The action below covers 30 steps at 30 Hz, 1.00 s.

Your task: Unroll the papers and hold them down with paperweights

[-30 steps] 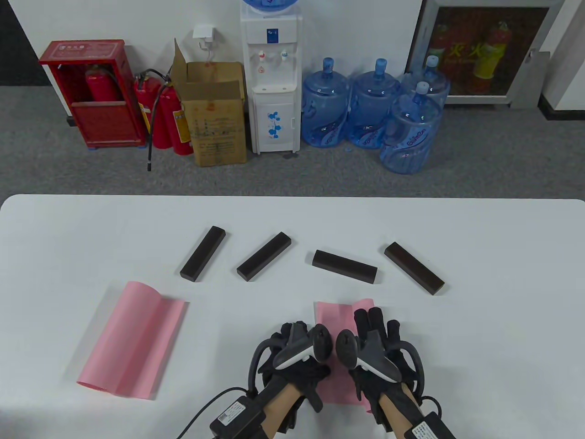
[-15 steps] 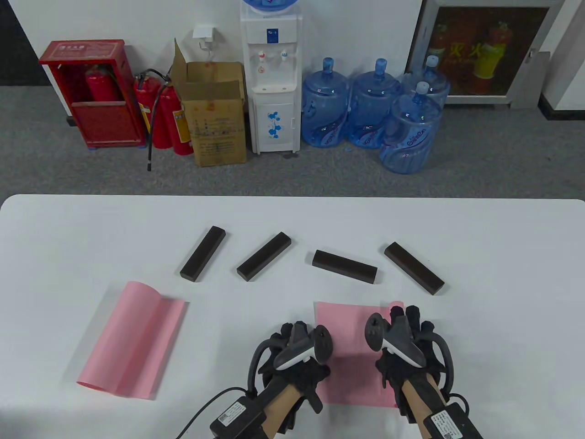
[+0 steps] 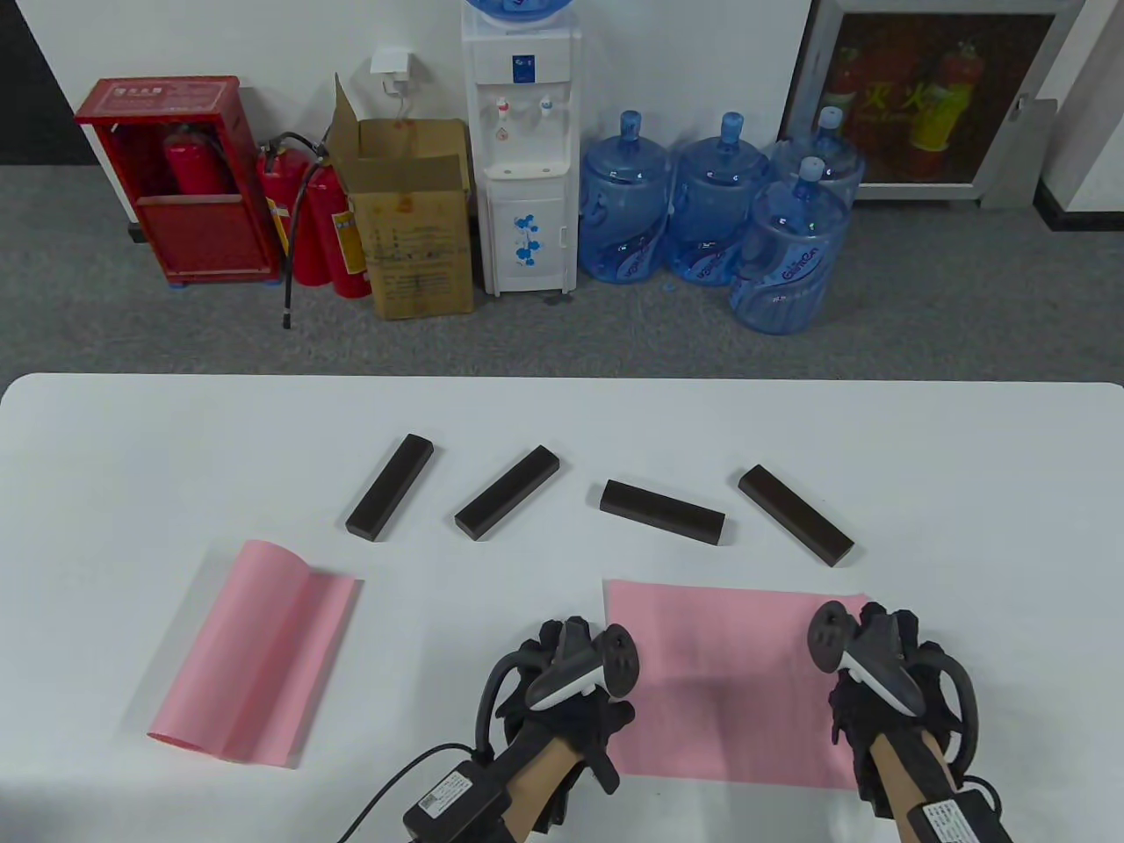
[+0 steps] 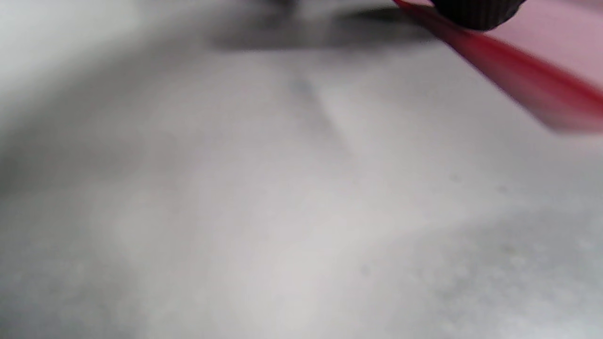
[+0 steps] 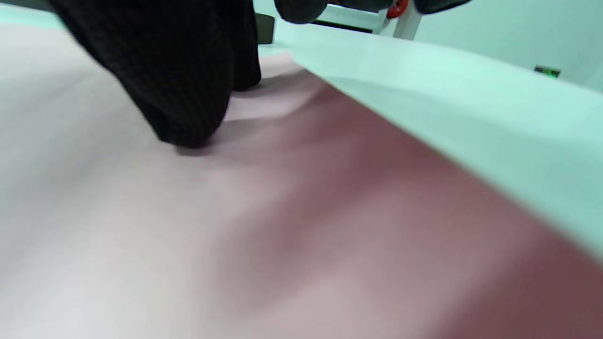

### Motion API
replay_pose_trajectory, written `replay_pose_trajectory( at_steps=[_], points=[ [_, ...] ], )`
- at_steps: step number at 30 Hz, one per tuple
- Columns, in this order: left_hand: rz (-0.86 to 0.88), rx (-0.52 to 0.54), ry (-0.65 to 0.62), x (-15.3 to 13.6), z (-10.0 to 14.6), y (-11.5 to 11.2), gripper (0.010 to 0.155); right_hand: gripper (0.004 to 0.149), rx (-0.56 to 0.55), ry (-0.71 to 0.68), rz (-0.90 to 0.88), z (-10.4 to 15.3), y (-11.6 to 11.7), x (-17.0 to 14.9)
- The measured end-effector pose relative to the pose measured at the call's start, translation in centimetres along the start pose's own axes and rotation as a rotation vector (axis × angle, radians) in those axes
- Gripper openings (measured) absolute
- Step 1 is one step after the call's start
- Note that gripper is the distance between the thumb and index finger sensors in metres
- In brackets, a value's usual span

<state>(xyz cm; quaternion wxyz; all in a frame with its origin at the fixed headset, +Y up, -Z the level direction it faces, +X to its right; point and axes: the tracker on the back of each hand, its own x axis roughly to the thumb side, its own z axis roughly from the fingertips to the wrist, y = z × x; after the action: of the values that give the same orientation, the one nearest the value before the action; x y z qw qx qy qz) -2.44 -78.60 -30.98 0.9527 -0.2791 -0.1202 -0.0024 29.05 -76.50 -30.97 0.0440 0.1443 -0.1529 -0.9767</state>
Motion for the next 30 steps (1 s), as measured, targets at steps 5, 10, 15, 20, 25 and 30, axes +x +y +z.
replay_pose_trajectory(
  at_steps=[5,10,15,20,25,30],
  points=[
    [-0.026,0.001,0.002,0.1,0.0,0.1,0.074,0.061,0.012,-0.034,-0.185,-0.3,0.8,-2.0],
    [-0.090,-0.014,0.020,0.7,0.0,0.8,0.074,0.063,0.057,-0.030,-0.234,-0.5,0.9,-2.9],
    [-0.172,0.102,0.029,0.3,-0.7,4.9,0.066,0.063,0.067,-0.038,-0.267,-0.6,1.0,-3.3],
    [-0.011,0.290,0.088,-3.2,-3.0,12.3,0.065,0.063,0.064,-0.045,-0.263,-0.7,1.0,-3.3],
    [-0.068,0.302,0.287,-7.1,-7.5,16.0,0.069,0.063,0.071,-0.050,-0.284,-0.8,1.1,-3.5],
    [-0.069,0.215,0.400,-9.7,-11.7,14.9,0.076,0.063,0.072,-0.054,-0.288,-0.8,1.1,-3.4]
  ],
)
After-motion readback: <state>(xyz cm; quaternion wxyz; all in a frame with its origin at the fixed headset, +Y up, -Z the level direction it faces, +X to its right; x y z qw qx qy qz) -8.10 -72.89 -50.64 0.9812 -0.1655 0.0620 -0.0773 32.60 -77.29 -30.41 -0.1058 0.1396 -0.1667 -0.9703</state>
